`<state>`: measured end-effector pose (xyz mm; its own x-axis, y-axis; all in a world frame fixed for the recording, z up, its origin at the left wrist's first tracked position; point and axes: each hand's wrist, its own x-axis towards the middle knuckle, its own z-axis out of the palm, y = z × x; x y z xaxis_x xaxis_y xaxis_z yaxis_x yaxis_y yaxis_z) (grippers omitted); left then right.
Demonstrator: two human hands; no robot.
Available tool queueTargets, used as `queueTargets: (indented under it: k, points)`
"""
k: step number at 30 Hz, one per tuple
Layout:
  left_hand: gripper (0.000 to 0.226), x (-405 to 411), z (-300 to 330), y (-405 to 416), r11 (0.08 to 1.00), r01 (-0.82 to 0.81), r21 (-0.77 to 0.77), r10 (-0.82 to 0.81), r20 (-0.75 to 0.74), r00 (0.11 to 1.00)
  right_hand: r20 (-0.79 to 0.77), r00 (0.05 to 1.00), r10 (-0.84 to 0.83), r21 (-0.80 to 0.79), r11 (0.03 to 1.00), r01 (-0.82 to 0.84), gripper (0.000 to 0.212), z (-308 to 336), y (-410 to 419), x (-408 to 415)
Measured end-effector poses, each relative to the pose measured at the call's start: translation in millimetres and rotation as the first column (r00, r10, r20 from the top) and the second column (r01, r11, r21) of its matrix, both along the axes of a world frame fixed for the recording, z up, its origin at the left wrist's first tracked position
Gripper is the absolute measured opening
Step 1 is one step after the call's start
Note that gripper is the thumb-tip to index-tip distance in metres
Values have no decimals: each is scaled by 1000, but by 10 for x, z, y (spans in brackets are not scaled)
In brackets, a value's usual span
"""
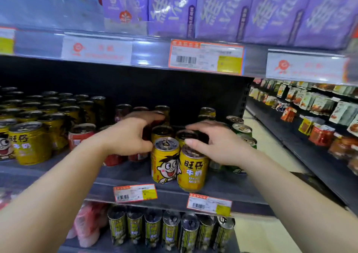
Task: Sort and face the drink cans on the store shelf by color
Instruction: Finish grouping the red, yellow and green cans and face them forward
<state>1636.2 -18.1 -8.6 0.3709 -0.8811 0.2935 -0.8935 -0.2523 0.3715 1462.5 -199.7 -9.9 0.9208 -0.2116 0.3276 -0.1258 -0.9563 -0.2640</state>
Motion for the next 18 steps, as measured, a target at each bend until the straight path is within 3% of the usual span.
queueTargets:
  k: [3,7,10,15,18]
  points:
    - [57,-153,6,47,998,44,-54,-54,-201,978,18,1000,-22,6,1000,22,49,-24,-51,-48]
    - [53,-369,31,-61,986,48,-159,-93,-283,955,40,998,-44,23,999,43,46,-46,-64,-84]
    - [72,-500,-16,-197,992,73,-103,-97,-249,964,83,993,-88,13,996,87,42,-18,-74,-150]
    - [70,-683,38,-325,994,74,-74,-81,-98,992,157,978,-136,24,991,134,37,-67,-133,-348]
    - [71,-752,42,-382,994,84,-76,-90,-86,992,192,968,-164,49,986,158,33,-89,-216,-494]
